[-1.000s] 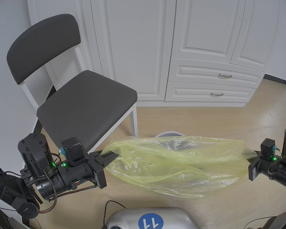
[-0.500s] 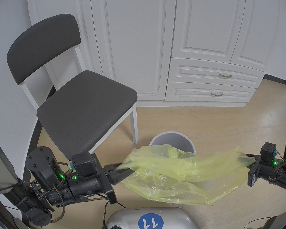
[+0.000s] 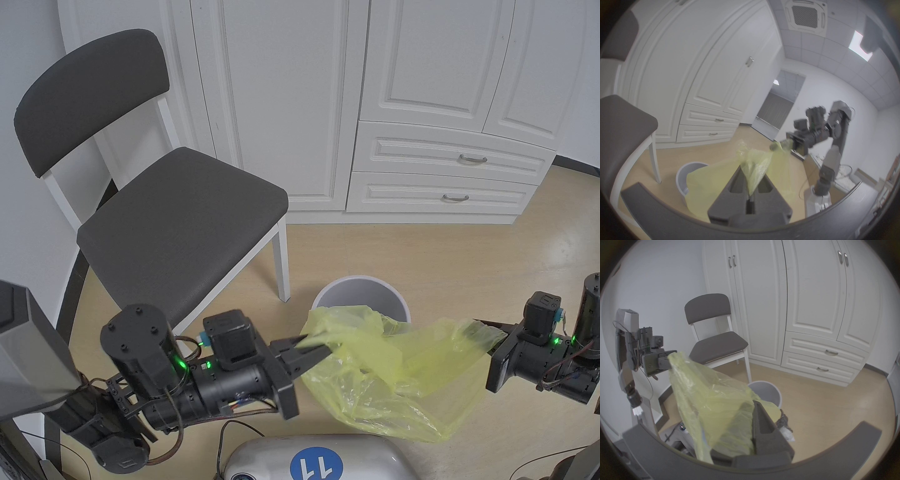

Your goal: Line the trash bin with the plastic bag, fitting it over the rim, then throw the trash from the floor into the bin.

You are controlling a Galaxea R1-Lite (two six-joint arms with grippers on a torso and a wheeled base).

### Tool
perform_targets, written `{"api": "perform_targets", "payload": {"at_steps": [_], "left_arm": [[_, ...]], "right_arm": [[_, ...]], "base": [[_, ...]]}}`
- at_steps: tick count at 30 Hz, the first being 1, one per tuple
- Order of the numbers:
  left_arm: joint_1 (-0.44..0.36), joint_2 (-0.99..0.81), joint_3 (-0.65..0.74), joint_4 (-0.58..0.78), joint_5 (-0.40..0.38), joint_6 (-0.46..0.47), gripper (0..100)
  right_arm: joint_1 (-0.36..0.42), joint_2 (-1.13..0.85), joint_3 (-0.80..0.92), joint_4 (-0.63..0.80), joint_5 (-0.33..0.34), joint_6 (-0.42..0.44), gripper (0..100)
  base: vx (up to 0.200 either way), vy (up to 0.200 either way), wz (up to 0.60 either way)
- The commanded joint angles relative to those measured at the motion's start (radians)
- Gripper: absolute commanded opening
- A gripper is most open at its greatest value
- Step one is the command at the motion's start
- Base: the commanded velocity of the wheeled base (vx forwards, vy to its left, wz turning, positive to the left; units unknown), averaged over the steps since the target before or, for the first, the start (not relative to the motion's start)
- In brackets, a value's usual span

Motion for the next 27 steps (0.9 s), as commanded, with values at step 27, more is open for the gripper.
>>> {"api": "perform_targets", "payload": {"at_steps": [27], "left_arm": [[-0.025, 0.15, -0.277, 0.002, 0.382, -0.263, 0]], "right_arm": [[0.014, 0.19, -0.033, -0.206, -0.013, 0.196, 0]], "base": [[0.0, 0.0, 0.0]]}}
